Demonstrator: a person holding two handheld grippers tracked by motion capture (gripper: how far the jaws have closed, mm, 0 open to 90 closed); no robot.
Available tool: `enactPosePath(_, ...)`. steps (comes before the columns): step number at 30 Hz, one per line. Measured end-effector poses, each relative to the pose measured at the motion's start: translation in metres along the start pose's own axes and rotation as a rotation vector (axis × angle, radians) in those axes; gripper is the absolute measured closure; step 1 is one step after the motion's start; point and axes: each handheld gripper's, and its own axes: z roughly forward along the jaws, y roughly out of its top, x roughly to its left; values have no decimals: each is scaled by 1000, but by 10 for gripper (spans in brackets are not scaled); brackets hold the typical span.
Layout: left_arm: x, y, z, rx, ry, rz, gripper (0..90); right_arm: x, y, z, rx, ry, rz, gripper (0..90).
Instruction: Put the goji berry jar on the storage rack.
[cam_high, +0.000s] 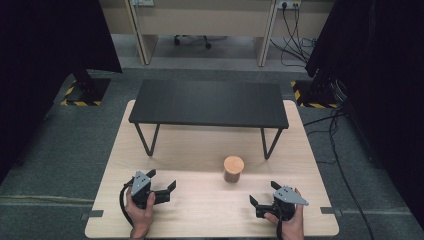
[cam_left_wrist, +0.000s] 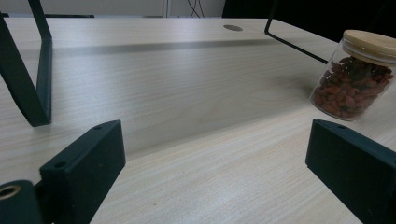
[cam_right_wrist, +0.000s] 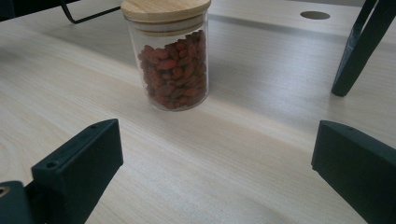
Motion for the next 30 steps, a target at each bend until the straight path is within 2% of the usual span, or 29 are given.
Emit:
enactPosePath(3,0,0,0,2,0,0,41,-1,-1,-1,-3,19,-20,20)
enactPosePath(13,0,0,0,0,-1,-4,41,-3,1,3,-3,60,-44,20)
enactPosePath(19,1,0,0,-1,0,-7,41,0,6,14,3,72,-57,21)
enactPosePath(30,1,0,0,0,-2,-5,41,0,25,50,24,96,-59,21)
